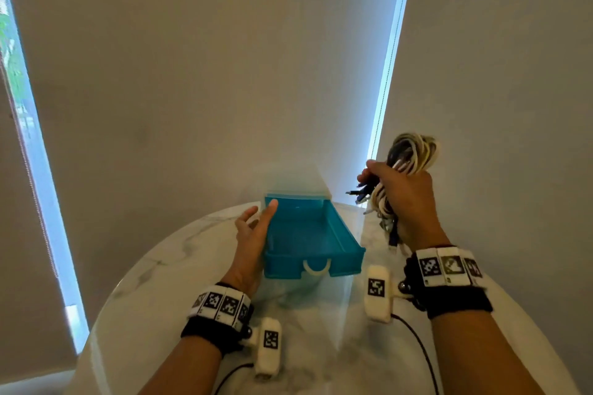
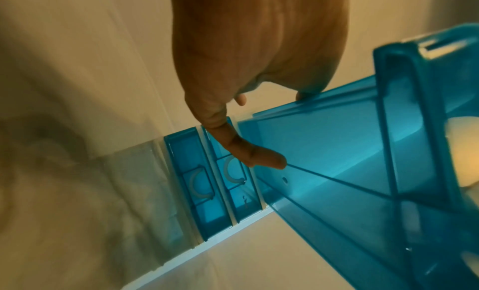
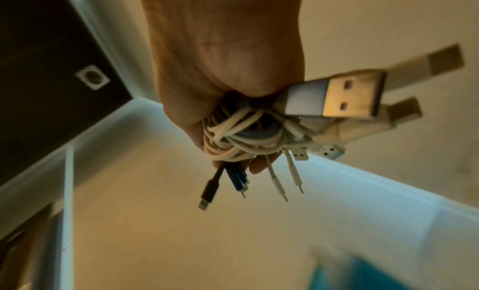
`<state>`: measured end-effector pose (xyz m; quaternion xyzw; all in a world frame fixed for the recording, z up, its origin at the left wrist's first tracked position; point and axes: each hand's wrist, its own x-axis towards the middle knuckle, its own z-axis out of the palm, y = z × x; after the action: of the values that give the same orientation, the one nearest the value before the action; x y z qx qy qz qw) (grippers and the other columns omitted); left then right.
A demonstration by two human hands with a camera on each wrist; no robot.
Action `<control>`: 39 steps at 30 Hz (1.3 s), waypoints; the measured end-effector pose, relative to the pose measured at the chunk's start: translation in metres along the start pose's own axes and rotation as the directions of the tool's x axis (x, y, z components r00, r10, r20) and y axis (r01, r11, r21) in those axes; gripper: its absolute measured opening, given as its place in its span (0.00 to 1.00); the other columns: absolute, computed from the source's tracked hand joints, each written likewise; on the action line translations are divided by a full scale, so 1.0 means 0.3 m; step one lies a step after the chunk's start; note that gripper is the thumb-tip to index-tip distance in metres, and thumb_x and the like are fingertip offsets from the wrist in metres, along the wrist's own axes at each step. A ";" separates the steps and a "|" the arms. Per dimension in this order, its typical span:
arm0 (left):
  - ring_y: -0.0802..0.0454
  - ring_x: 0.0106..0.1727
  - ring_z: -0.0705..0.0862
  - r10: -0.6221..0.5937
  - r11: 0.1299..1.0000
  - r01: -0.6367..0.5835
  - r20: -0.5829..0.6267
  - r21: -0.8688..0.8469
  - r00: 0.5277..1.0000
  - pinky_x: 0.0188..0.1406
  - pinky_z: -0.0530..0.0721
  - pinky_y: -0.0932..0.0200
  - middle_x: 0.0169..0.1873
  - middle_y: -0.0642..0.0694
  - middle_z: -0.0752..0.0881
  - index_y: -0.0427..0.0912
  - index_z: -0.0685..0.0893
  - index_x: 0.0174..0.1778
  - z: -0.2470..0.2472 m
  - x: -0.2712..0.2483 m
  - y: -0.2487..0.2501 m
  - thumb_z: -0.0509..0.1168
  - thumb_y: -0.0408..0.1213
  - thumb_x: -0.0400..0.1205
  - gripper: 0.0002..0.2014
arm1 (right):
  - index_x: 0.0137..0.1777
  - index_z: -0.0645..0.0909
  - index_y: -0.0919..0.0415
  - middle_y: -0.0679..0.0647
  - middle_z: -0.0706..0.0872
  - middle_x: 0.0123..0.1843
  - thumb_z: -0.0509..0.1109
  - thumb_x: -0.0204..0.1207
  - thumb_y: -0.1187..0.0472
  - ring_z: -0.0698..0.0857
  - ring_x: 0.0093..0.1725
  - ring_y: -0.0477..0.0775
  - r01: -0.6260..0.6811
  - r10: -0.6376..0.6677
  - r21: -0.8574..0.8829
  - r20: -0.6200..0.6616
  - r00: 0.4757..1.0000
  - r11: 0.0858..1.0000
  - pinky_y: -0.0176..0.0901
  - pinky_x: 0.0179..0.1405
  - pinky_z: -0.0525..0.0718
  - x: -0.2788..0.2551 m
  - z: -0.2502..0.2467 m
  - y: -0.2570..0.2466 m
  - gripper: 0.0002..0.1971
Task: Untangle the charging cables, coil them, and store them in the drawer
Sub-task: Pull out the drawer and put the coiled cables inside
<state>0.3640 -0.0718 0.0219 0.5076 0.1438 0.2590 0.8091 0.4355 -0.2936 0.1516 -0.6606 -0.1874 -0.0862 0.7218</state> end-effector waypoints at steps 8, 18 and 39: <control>0.42 0.67 0.92 -0.002 1.000 0.003 0.069 -0.016 0.998 0.70 0.88 0.30 0.67 0.46 0.91 0.53 0.77 0.76 0.023 -0.035 0.006 0.72 0.73 0.76 0.38 | 0.47 0.86 0.58 0.58 0.93 0.45 0.82 0.72 0.44 0.93 0.45 0.60 0.294 0.044 -0.737 0.401 0.915 0.609 0.48 0.42 0.90 0.044 0.320 -0.102 0.18; 0.40 0.69 0.90 -0.035 0.998 0.038 0.054 -0.053 0.998 0.67 0.91 0.37 0.71 0.42 0.89 0.50 0.79 0.78 -0.010 -0.007 -0.004 0.67 0.60 0.89 0.26 | 0.57 0.92 0.56 0.52 0.97 0.54 0.83 0.80 0.47 0.95 0.57 0.52 0.369 0.003 -0.347 0.732 0.681 0.862 0.60 0.70 0.91 0.029 0.408 -0.027 0.15; 0.36 0.72 0.89 -0.022 0.993 0.044 0.192 -0.111 0.981 0.81 0.80 0.31 0.67 0.42 0.93 0.48 0.88 0.76 -0.012 -0.033 0.031 0.69 0.54 0.88 0.22 | 0.59 0.88 0.66 0.65 0.93 0.58 0.81 0.84 0.52 0.92 0.62 0.67 0.487 0.140 -0.389 0.871 0.470 0.782 0.64 0.67 0.92 0.155 0.294 -0.078 0.16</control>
<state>0.3516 -0.0714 0.0284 0.4801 0.0591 0.2036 0.8512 0.4554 -0.2036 0.1960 -0.7757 -0.5577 0.1267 0.2668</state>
